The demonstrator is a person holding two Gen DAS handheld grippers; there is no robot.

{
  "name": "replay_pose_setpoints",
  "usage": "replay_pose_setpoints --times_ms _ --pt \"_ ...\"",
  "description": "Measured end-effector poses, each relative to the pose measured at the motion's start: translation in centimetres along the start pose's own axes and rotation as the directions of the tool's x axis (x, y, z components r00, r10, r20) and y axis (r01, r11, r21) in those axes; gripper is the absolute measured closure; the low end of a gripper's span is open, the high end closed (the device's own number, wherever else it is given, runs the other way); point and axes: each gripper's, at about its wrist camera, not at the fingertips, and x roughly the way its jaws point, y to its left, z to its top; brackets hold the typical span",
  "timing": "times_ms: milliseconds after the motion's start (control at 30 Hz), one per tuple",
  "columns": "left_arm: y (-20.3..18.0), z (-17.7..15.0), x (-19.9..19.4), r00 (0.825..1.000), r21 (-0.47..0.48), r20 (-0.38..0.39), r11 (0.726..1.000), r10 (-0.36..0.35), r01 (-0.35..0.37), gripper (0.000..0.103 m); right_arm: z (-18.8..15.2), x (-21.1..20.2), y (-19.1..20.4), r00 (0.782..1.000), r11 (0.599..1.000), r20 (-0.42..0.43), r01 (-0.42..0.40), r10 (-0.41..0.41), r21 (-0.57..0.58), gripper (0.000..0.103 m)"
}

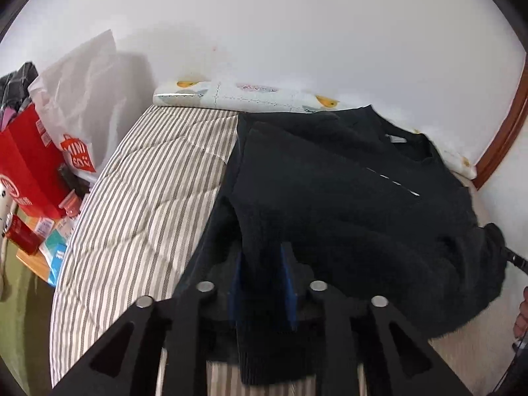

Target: Fold small clothes

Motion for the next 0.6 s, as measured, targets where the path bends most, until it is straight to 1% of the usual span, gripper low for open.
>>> replay_pose_setpoints --times_ms 33,100,167,267,333,367,400,433,500,567,600 --pt "0.4 -0.5 -0.7 1.0 -0.008 0.004 1.0 -0.013 0.013 0.068 -0.6 -1.1 -0.2 0.999 1.0 0.027 0.019 -0.019 -0.009 0.071" --pt "1.0 -1.3 -1.6 1.0 -0.017 0.014 1.0 -0.02 0.02 0.064 -1.7 -2.8 -1.2 0.996 0.998 0.066 0.065 -0.064 -0.004 0.068" --pt "1.8 -2.3 -2.5 1.0 -0.016 0.02 1.0 -0.002 0.002 0.063 -2.7 -3.1 -2.4 0.995 0.996 0.055 0.085 -0.086 0.018 0.066" --pt "3.5 -3.7 -3.0 1.0 -0.031 0.005 0.999 0.007 -0.006 0.06 -4.0 -1.9 -4.3 0.998 0.995 -0.003 0.07 -0.07 0.064 0.065" --pt "4.7 -4.5 -3.2 1.0 -0.051 -0.001 0.999 0.006 -0.006 0.058 -4.4 -1.1 -5.1 0.998 0.993 -0.011 0.067 -0.066 0.093 0.065" --pt "5.1 -4.7 -3.1 1.0 -0.06 -0.005 0.998 0.005 -0.005 0.057 -4.6 -0.9 -5.4 0.999 0.993 -0.014 0.052 -0.051 0.108 0.063" --pt "5.6 -4.9 -2.9 1.0 -0.07 -0.01 0.998 -0.001 0.0 0.055 -4.7 -0.5 -5.8 1.0 0.991 -0.016 0.021 -0.019 0.133 0.058" --pt "6.1 -5.2 -2.6 1.0 -0.08 -0.02 0.997 -0.018 0.016 0.054 -4.7 -0.1 -6.2 1.0 0.987 -0.017 -0.003 0.005 0.158 0.058" --pt "6.5 -5.4 -1.9 0.999 -0.086 -0.034 0.996 -0.035 0.032 0.054 -4.7 0.7 -6.4 0.999 0.98 -0.019 -0.03 0.035 0.199 0.057" --pt "6.5 -5.3 -1.1 0.998 -0.084 -0.048 0.996 -0.041 0.037 0.054 -4.5 1.4 -6.3 0.997 0.977 -0.025 -0.062 0.068 0.204 0.057" --pt "6.5 -5.3 -0.8 0.998 -0.082 -0.053 0.996 -0.043 0.039 0.054 -4.2 1.7 -5.8 0.997 0.977 -0.03 -0.059 0.066 0.204 0.057"
